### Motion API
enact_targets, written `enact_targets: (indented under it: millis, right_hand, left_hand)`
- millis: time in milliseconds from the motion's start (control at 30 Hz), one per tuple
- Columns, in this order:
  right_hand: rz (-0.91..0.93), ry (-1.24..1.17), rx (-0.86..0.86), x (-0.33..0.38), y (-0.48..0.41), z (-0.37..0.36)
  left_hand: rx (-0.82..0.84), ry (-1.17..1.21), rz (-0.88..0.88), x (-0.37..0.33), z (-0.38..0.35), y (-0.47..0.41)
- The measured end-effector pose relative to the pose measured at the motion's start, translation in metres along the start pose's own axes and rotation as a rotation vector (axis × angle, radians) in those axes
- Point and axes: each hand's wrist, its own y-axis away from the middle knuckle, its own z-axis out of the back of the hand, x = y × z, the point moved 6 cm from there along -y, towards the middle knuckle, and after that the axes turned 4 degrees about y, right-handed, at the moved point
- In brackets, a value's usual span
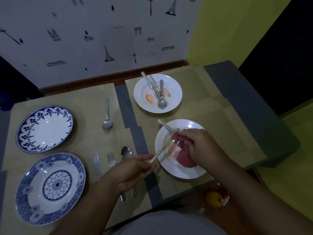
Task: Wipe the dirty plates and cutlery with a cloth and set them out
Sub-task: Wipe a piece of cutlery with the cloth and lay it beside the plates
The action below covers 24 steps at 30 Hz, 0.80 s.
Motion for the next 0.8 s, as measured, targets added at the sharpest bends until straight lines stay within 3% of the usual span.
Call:
enact_targets:
  millis: [100, 267, 533, 667, 800]
  right_hand:
    - [-0.013, 0.061, 0.095, -0.002, -0.002, -0.013]
    - [0.037, 0.185, 0.211, 0.001, 0.003, -0.035]
    - [0.254, 0.228, 0.219, -0.007, -0.002, -0.044]
    - [0.146, 0.149, 0.004, -0.027, -0.027, -0.021]
    - [0.265, 0.193, 0.178, -0.02, -0.004, -0.044]
  left_hand:
    - [0.124, -0.165, 0.063, 0.01, -0.015, 0.002]
    - [0.1, -0.31, 0.03, 0.011, -0.032, 0.002]
    - [0.097, -0.44, -0.057, 0.015, -0.037, 0.005]
    - [0.095, -0.401, -0.109, 0.02, -0.036, 0.004]
    - [0.073, -0.404, -0.107, 0.023, -0.038, 0.002]
